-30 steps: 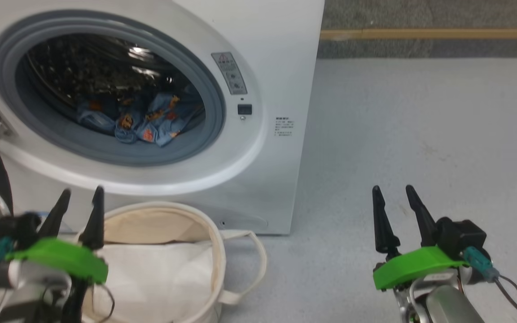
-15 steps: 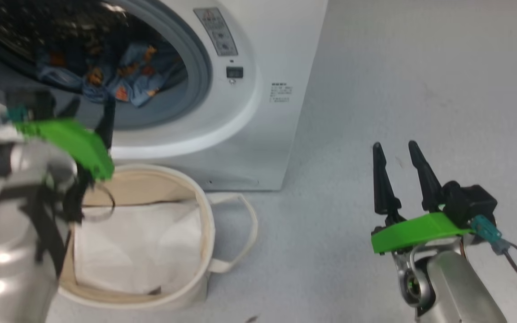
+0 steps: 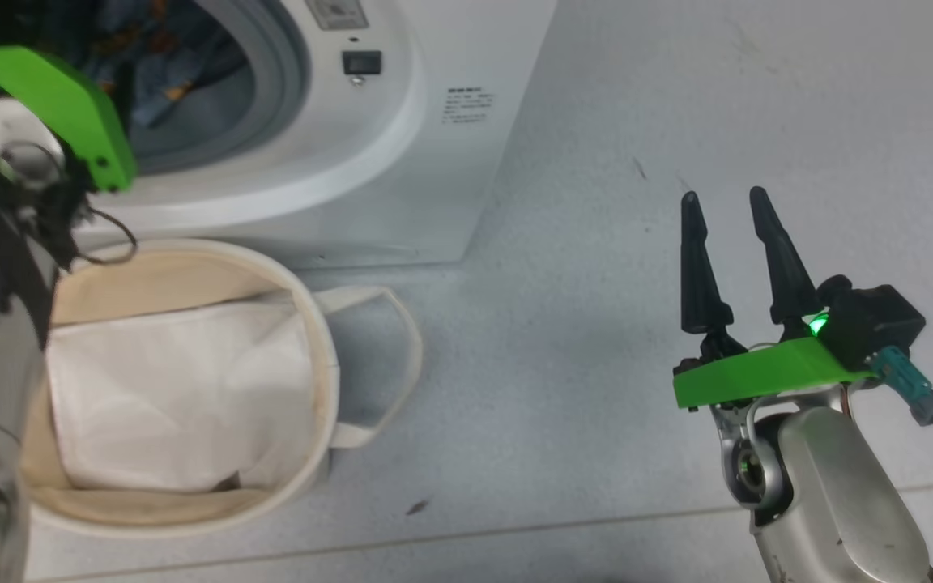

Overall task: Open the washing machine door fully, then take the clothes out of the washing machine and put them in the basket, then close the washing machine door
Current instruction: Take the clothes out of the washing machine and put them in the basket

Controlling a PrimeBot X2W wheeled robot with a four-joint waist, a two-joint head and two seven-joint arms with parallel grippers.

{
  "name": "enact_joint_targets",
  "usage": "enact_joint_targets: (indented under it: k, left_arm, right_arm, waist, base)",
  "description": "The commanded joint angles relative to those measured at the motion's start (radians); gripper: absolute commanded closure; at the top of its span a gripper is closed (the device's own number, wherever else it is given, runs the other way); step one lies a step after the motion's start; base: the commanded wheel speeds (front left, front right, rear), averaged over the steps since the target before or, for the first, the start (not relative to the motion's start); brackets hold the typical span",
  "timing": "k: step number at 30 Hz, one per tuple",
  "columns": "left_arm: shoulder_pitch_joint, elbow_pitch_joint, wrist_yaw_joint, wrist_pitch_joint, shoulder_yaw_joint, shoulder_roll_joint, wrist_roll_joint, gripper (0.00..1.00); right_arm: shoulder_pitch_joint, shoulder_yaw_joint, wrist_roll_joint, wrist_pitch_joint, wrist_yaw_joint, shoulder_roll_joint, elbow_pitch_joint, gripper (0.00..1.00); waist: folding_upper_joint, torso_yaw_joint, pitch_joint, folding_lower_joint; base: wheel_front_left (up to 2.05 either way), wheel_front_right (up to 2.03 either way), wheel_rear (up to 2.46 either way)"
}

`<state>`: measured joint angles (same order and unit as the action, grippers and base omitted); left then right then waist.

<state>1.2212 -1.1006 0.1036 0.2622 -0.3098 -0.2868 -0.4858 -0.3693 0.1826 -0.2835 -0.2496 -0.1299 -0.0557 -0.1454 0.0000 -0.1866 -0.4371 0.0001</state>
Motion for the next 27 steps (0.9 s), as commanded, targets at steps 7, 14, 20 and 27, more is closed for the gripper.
enact_joint_targets:
  k: [7,14,20,27]
  left_arm:
    - [0.188,-0.083,0.006,0.025,-0.004,-0.071,0.018,0.00]
    - [0.261,-0.151,-0.011,0.073,-0.017,-0.080,0.023,0.00]
    - [0.275,-0.173,-0.036,0.105,-0.022,-0.087,0.020,0.00]
    - [0.269,-0.181,-0.041,0.104,-0.007,-0.080,-0.007,0.00]
  right_arm:
    - [-0.014,0.000,-0.005,-0.012,-0.001,0.005,0.052,0.00]
    - [-0.022,-0.003,-0.002,-0.012,-0.001,0.005,0.072,0.00]
    - [-0.020,-0.010,0.000,-0.012,-0.001,0.005,0.084,0.00]
    - [-0.025,-0.008,-0.001,-0.012,-0.001,0.005,0.090,0.00]
  waist:
    - [0.0000,-0.038,-0.098,-0.0001]
    - [0.0000,-0.046,-0.154,-0.0001]
    - [0.0000,-0.041,-0.186,-0.0001]
    - [0.0000,-0.032,-0.205,-0.0001]
  base:
    - [0.00,0.00,0.00]
    - [0.00,0.00,0.00]
    - [0.00,0.00,0.00]
    - [0.00,0.00,0.00]
